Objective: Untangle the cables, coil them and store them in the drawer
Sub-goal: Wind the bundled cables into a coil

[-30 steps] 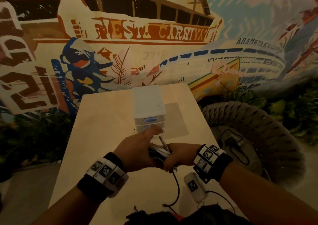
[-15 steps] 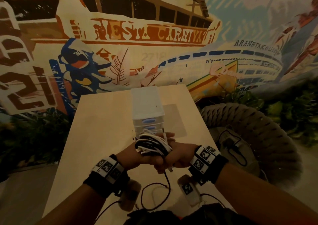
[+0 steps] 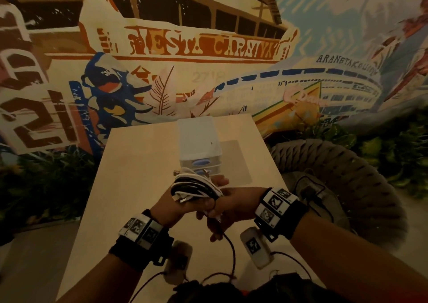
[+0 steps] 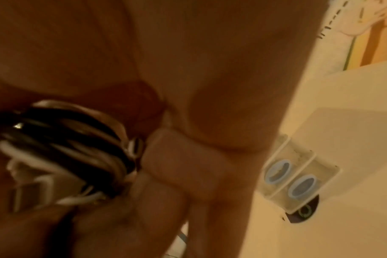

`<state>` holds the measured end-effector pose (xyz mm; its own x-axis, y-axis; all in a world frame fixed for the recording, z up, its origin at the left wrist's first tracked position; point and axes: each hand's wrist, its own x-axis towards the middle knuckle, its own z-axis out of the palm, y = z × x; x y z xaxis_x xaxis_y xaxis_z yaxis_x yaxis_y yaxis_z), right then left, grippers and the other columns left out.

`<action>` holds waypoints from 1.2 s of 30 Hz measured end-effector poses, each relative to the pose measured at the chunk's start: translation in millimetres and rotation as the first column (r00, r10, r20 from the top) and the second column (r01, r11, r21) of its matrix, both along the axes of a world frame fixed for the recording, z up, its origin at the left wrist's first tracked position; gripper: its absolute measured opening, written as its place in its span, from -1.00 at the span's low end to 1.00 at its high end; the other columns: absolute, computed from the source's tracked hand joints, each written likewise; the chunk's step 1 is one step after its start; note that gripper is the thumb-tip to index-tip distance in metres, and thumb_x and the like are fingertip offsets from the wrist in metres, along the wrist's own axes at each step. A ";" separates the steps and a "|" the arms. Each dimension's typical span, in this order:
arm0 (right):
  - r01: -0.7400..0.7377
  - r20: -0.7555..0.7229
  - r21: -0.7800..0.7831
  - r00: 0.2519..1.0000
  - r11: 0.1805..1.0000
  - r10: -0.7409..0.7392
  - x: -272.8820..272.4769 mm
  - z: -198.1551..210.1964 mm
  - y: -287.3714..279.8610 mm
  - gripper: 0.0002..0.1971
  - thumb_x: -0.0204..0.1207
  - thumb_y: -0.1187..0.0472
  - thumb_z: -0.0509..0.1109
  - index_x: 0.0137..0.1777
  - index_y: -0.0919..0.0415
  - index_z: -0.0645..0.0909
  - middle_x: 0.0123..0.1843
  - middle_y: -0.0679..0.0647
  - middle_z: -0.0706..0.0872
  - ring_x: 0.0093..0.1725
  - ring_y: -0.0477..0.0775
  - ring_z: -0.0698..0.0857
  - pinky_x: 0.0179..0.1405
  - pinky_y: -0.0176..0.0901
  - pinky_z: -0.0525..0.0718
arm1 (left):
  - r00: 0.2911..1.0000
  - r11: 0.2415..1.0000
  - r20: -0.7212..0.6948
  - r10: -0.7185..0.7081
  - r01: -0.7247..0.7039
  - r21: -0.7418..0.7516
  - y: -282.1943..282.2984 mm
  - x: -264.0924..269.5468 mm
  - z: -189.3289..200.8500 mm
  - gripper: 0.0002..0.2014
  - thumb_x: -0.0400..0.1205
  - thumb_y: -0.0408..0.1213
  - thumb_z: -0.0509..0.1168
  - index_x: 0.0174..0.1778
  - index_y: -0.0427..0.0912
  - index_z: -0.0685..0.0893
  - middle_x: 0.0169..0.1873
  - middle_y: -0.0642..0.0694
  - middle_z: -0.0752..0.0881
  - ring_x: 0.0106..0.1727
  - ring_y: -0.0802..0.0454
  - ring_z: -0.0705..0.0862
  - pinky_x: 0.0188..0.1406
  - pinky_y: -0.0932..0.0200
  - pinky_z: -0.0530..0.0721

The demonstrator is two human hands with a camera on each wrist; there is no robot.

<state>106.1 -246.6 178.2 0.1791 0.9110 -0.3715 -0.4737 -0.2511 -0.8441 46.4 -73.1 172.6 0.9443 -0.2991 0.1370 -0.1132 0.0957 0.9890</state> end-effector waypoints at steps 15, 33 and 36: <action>0.094 0.310 -0.308 0.951 0.947 0.006 -3.0 -25.0 -18.3 -0.87 0.58 0.23 0.49 0.10 0.11 0.74 -0.26 -0.07 0.74 -0.28 -0.05 0.65 -0.06 -0.07 0.68 | 0.945 0.948 0.326 0.005 -0.108 0.299 18.8 17.1 9.7 -0.88 0.54 -0.27 0.53 -0.15 -0.28 0.85 -0.16 -0.05 0.85 -0.04 -0.10 0.82 0.06 -0.06 0.76; 0.191 0.148 -0.422 0.979 0.886 -0.140 5.0 -27.8 -14.0 -0.23 0.46 -0.46 0.24 0.17 0.29 0.71 -0.05 0.16 0.74 -0.21 0.04 0.65 -0.16 -0.13 0.54 | 0.954 -0.130 0.091 -0.286 -0.132 0.983 -17.0 10.4 -1.7 -0.80 0.63 -0.03 0.29 0.13 0.06 0.66 -0.09 0.03 0.76 -0.09 -0.01 0.74 -0.17 0.12 0.69; 0.115 0.168 -0.417 0.985 0.902 -0.048 5.8 -22.5 -15.8 -0.42 0.54 -0.34 0.32 0.14 0.19 0.73 -0.03 0.05 0.82 -0.03 0.05 0.74 -0.02 -0.13 0.64 | 0.969 -0.112 0.075 -0.235 -0.103 0.988 -19.5 9.1 -2.0 -0.82 0.64 -0.08 0.28 0.13 0.04 0.66 -0.04 0.02 0.77 -0.03 -0.04 0.74 -0.18 0.14 0.61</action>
